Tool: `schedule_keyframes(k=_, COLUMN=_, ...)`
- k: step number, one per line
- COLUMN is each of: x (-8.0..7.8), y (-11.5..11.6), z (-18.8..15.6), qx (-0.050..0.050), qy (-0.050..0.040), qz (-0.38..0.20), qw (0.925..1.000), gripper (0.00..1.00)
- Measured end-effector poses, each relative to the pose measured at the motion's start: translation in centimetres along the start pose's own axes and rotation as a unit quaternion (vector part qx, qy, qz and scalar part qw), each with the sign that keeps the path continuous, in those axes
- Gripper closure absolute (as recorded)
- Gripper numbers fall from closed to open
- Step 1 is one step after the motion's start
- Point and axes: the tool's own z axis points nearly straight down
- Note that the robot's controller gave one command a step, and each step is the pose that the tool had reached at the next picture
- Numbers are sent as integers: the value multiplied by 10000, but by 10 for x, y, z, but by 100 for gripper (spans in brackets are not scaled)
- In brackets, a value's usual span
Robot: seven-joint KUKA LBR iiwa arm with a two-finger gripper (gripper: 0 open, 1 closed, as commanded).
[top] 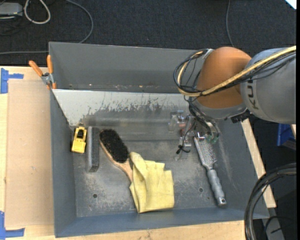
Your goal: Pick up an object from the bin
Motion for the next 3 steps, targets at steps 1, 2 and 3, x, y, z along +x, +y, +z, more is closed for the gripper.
schedule_keyframes(k=1, x=43, y=59, z=80, qx=-7, qy=42, qz=-95, qw=9999, gripper=0)
schedule_keyframes(k=2, x=59, y=78, z=9, qx=2, qy=-45, qz=447, qw=9990, gripper=0)
schedule_keyframes(k=3, x=45, y=70, z=50, qx=6, qy=60, qz=215, qw=9998, gripper=0)
